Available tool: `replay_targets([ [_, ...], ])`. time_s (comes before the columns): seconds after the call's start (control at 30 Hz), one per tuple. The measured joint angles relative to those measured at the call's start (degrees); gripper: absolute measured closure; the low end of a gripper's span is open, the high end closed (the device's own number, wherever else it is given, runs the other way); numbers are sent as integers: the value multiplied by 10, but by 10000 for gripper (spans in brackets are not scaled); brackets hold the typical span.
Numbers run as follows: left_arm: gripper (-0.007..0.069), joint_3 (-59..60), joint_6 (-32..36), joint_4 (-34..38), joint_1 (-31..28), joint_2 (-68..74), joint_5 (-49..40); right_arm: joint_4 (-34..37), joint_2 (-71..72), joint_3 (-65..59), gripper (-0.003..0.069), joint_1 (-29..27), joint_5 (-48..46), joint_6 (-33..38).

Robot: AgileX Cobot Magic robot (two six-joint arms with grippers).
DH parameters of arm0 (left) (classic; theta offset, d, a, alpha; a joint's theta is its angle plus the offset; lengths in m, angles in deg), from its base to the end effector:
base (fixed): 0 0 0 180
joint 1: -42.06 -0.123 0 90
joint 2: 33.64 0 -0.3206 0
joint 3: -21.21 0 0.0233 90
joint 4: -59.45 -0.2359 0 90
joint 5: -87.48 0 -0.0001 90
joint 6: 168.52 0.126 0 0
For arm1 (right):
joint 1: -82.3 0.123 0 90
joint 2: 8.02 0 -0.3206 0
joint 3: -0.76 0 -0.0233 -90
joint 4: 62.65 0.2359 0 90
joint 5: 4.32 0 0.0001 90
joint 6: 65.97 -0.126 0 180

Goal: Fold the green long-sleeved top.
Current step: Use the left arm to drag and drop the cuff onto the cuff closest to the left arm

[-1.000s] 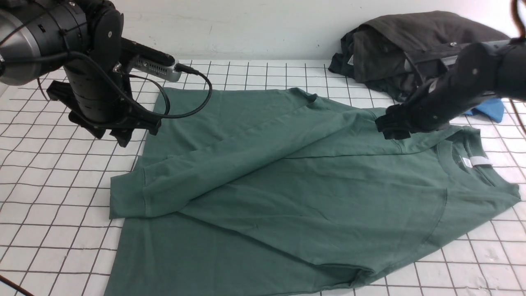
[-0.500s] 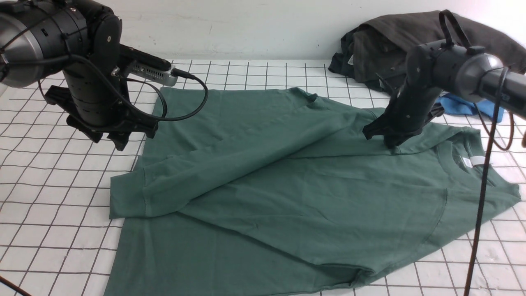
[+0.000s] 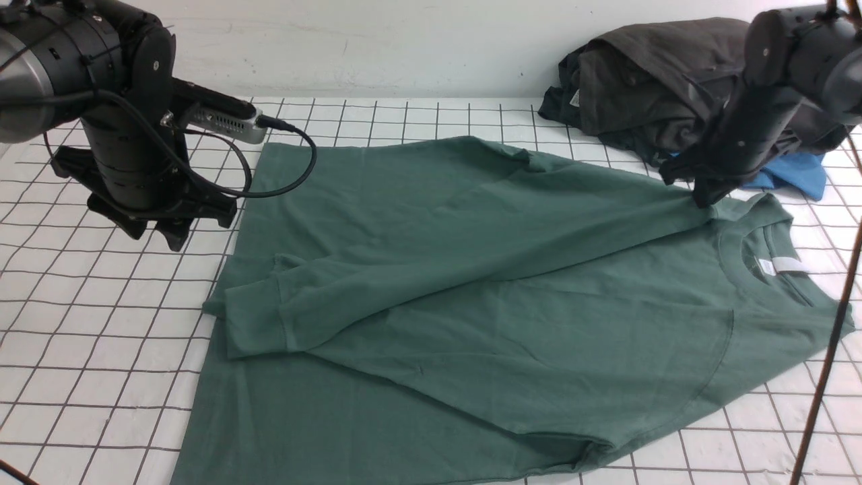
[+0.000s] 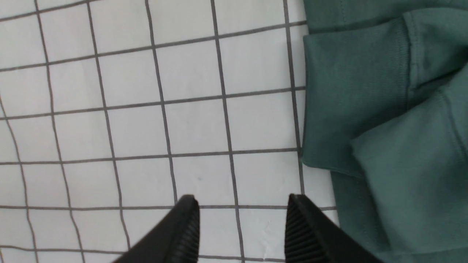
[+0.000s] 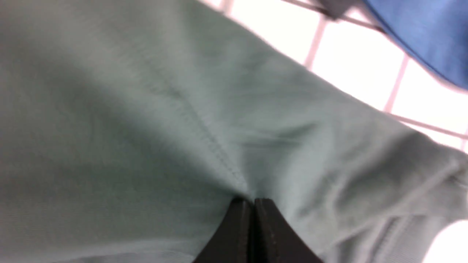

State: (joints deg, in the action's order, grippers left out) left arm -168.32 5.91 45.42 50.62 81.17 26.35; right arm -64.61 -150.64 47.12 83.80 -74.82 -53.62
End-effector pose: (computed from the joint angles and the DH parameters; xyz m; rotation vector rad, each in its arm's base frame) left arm 0.3981 -0.0329 0.2550 0.2080 2.8583 0.2843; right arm 0.5205 0.0096 0.1925 -0.3624 2.8910 -0.0807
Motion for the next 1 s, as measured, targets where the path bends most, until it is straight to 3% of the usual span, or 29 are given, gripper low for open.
replay_targets([
  [0.17, 323, 0, 8, 16, -4, 29, -1, 13, 0, 0, 657, -19, -2, 3],
  [0.47, 323, 1, 79, 103, -4, 45, 17, 117, 0, 0, 386, -19, -3, 24],
  [0.57, 323, 1, 95, 126, -4, 54, 20, 140, 0, 0, 350, -17, 9, 25],
  [0.67, 323, 1, 98, 140, -4, 59, 20, 175, 0, 0, 363, -11, 16, 35],
  [0.8, 323, 1, 119, 175, -4, 61, 27, 227, -5, 2, 513, 36, 40, 109],
  [0.93, 323, 1, 136, 203, -4, 62, 22, 218, -31, 3, 641, 88, 78, 176],
  [1.0, 323, 1, 147, 213, -4, 62, 9, 197, -55, 3, 664, 107, 119, 198],
])
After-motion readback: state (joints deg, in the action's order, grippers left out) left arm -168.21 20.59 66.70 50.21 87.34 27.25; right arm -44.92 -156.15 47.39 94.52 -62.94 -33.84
